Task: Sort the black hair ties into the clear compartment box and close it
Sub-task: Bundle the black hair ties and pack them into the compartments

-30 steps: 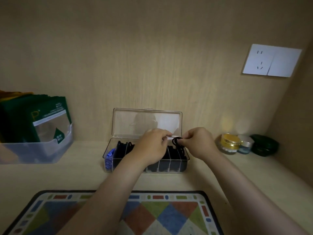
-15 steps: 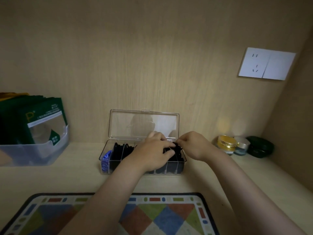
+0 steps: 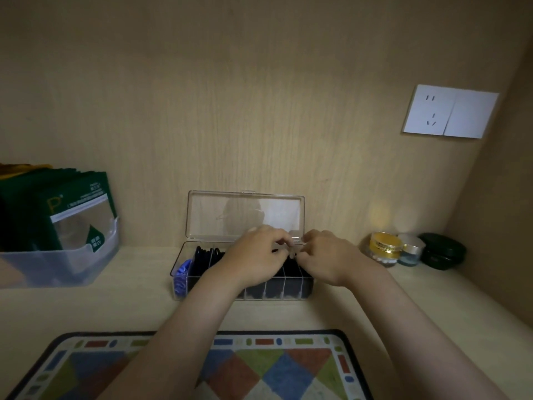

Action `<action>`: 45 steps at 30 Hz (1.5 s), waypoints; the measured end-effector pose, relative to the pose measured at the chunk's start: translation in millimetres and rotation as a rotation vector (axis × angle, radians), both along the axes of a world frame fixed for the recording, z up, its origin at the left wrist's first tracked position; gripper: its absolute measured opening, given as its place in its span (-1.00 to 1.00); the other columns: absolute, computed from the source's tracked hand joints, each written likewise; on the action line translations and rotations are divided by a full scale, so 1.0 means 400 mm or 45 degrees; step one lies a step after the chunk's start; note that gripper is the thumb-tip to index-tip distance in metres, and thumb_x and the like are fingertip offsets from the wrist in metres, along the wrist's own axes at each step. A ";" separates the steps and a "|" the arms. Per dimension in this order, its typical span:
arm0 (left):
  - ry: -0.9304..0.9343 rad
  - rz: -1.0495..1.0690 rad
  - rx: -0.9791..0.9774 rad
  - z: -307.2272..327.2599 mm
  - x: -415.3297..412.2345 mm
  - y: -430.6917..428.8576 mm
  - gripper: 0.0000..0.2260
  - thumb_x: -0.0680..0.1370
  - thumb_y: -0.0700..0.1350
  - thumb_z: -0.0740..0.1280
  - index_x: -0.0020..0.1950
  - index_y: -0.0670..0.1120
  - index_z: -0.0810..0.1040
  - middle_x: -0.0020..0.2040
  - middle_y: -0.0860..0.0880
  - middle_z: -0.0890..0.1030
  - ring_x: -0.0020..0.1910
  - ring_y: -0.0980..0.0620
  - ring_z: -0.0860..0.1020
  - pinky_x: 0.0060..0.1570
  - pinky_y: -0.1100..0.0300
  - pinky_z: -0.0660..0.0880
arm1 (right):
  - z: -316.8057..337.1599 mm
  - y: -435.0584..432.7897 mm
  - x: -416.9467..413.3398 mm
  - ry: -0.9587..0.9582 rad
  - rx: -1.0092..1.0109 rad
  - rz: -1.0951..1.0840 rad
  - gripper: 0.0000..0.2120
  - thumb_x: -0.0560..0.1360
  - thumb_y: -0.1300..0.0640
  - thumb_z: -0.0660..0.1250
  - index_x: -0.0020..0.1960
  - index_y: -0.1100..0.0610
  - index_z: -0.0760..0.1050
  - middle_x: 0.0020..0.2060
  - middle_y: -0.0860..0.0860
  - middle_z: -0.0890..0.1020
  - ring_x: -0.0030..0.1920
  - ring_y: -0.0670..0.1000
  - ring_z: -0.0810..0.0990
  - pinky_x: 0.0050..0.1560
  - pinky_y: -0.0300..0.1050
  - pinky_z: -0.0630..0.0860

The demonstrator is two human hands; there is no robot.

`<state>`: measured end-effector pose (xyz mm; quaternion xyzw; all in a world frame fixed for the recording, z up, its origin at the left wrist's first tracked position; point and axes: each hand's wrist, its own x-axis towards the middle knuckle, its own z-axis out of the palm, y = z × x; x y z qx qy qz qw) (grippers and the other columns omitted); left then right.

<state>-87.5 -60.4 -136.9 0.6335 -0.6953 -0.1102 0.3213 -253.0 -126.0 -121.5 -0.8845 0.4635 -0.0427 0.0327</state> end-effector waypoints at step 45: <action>-0.049 0.473 -0.206 0.028 0.110 0.056 -0.70 0.61 -0.08 0.24 0.33 0.09 0.49 0.29 0.05 0.47 0.34 0.04 0.34 0.30 0.12 0.32 | 0.029 -0.015 -0.037 -1.006 0.109 -0.060 -0.88 0.57 0.22 0.25 0.00 0.06 0.53 -0.20 -0.16 0.54 -0.24 -0.11 0.51 -0.25 -0.28 0.37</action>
